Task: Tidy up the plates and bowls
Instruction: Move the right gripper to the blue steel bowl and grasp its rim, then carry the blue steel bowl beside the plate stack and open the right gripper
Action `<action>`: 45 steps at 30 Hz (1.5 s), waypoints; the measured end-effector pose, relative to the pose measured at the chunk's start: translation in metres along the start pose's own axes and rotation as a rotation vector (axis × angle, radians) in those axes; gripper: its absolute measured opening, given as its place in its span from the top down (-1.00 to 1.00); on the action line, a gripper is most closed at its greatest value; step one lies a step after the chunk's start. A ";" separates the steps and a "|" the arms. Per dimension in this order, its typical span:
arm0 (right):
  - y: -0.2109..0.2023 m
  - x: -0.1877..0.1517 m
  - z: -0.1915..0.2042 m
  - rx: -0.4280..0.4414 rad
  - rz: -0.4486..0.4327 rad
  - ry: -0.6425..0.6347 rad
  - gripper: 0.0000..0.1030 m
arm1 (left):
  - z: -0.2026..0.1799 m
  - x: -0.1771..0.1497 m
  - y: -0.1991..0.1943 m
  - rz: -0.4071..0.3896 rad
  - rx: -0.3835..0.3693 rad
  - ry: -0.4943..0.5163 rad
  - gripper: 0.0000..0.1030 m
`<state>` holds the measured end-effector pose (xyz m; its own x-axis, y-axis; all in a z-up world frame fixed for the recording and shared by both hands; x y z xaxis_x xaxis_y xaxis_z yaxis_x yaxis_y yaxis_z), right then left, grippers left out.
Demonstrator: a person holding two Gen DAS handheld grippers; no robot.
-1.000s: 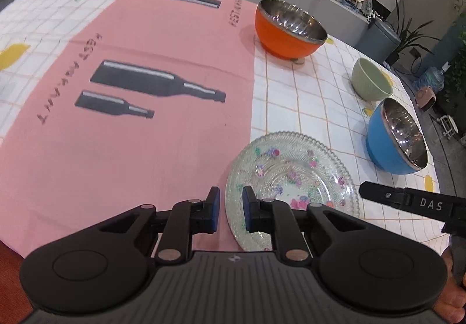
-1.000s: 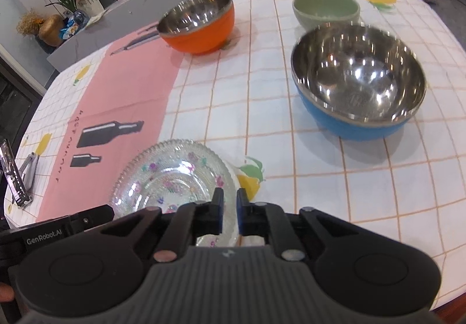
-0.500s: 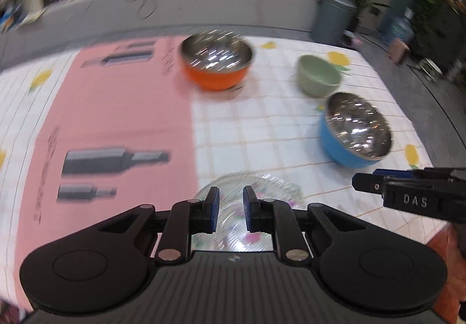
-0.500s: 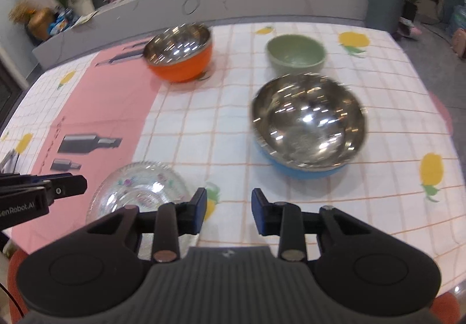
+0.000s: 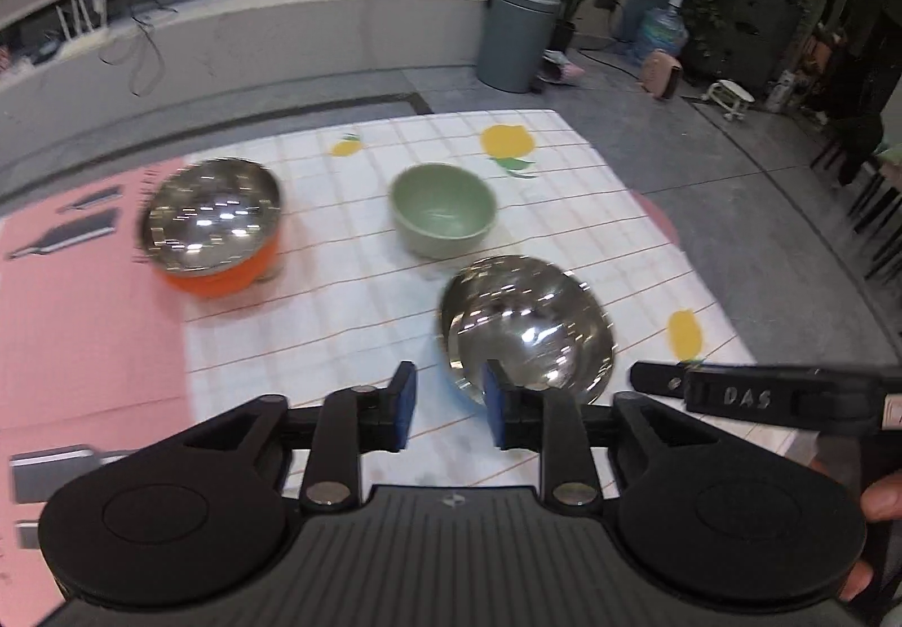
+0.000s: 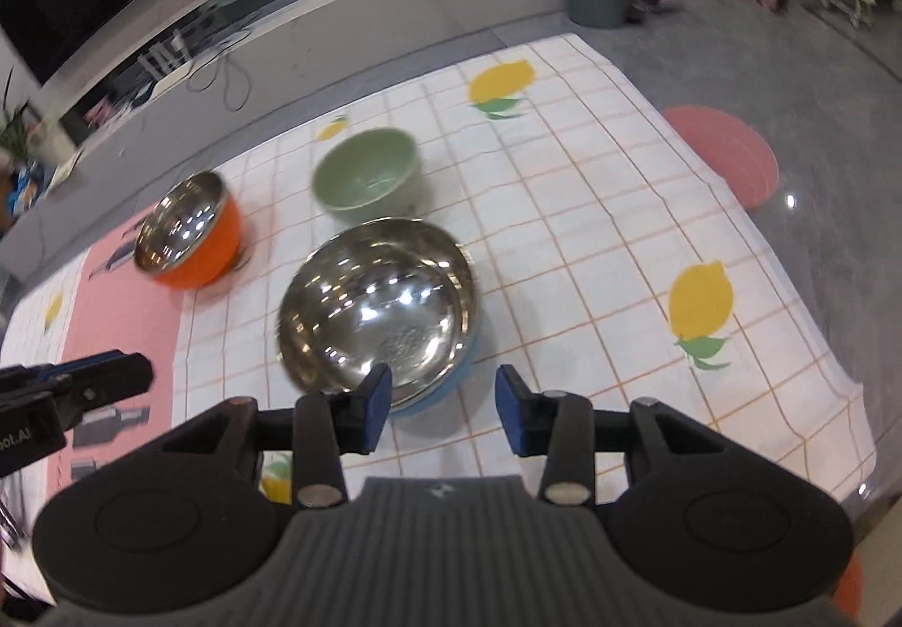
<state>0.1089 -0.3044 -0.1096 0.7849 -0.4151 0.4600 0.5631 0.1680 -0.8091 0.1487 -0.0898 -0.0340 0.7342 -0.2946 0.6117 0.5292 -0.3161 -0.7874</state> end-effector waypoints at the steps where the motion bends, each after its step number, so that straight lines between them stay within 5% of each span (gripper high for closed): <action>1: 0.003 0.002 -0.003 0.004 0.007 0.014 0.22 | 0.000 0.002 0.007 0.001 0.000 -0.004 0.25; 10: 0.036 0.016 -0.008 0.001 0.059 0.069 0.22 | 0.016 0.003 0.059 0.029 0.005 -0.136 0.11; 19: 0.064 0.024 -0.016 0.009 0.106 0.125 0.22 | 0.016 0.003 0.096 0.091 0.030 -0.146 0.07; 21: 0.067 0.024 -0.016 0.012 0.108 0.127 0.24 | 0.016 0.002 0.100 0.101 0.030 -0.151 0.14; 23: 0.068 0.025 -0.015 0.019 0.103 0.119 0.31 | 0.016 0.002 0.103 0.104 0.026 -0.151 0.41; 28: 0.073 0.026 -0.014 0.019 0.113 0.119 0.70 | 0.014 0.002 0.103 0.112 0.036 -0.141 0.84; 38: 0.055 0.022 -0.011 0.016 0.086 0.095 0.84 | 0.003 0.002 0.067 0.115 0.059 -0.142 0.84; 45: 0.026 -0.003 -0.013 0.032 0.140 0.045 0.85 | -0.012 -0.026 0.030 0.145 0.039 -0.161 0.80</action>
<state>0.1174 -0.3102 -0.1365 0.8444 -0.4252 0.3259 0.4574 0.2554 -0.8518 0.1403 -0.1026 -0.0724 0.8604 -0.1858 0.4746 0.4271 -0.2451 -0.8703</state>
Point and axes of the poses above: each gripper's, at about its wrist camera, not at the fingertips, and y roughly the way its jaws point, z to its left, x to its top, the point moved 2 cm from there along y, roughly the way its jaws point, and after that the axes turned 9 degrees about y, right-handed, at the moved point
